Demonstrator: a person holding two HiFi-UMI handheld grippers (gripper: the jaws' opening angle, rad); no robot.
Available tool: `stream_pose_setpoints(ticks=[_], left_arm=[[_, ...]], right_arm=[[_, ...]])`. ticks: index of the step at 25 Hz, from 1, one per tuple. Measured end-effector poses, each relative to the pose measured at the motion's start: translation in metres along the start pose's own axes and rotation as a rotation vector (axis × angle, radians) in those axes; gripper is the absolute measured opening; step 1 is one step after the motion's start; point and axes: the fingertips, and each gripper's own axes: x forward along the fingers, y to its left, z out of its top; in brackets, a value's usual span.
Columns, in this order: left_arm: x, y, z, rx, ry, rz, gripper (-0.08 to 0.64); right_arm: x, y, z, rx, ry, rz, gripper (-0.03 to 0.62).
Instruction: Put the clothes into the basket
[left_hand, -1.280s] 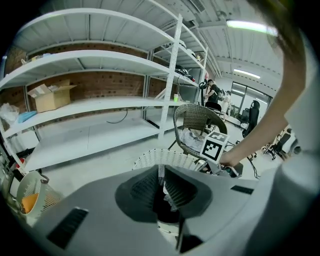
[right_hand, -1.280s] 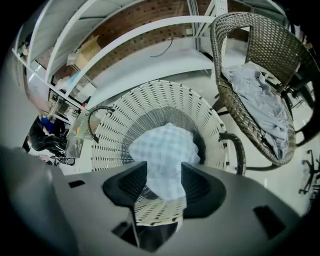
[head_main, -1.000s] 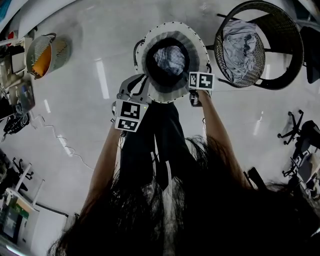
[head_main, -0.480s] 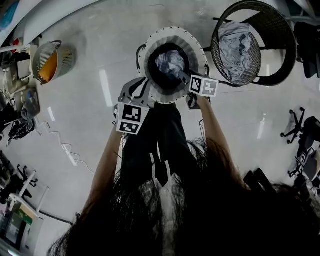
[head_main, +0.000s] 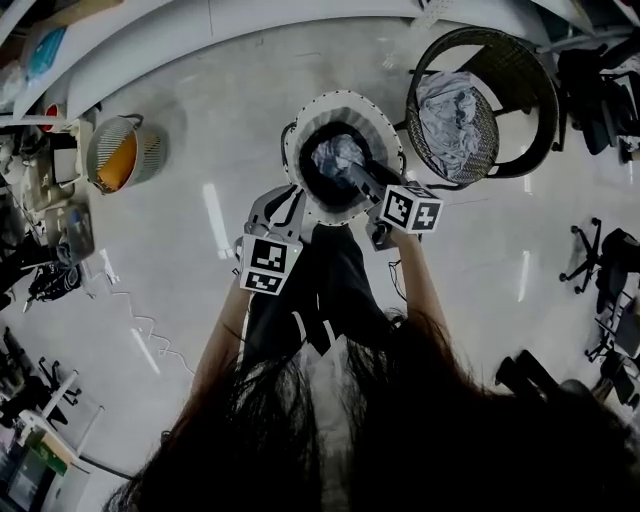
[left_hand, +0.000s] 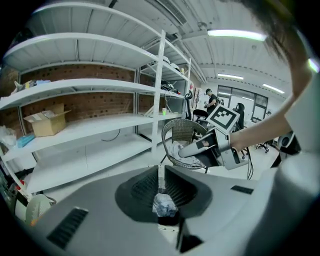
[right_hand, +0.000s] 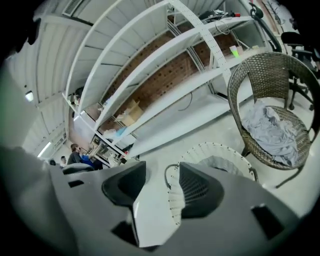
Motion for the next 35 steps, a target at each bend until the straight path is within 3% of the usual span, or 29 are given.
stream_pose_setpoints(ticks=[9, 17, 30, 35], left_arm=[[-0.053, 0.005, 0.053, 0.018, -0.103, 0.000, 0.048], [-0.094, -0.002, 0.076, 0.050, -0.149, -0.020, 0.048], [-0.112, -0.032, 0.099, 0.071, -0.194, -0.120, 0.048], [-0.110, -0.058, 0.110, 0.154, -0.209, -0.189, 0.048]], right_arm=[[-0.064, 0.084, 0.040, -0.003, -0.183, 0.061, 0.204], [-0.111, 0.143, 0.038, -0.089, -0.262, 0.063, 0.186], [-0.167, 0.165, 0.023, -0.102, -0.374, -0.039, 0.118], [-0.181, 0.165, 0.011, -0.085, -0.405, -0.070, 0.091]])
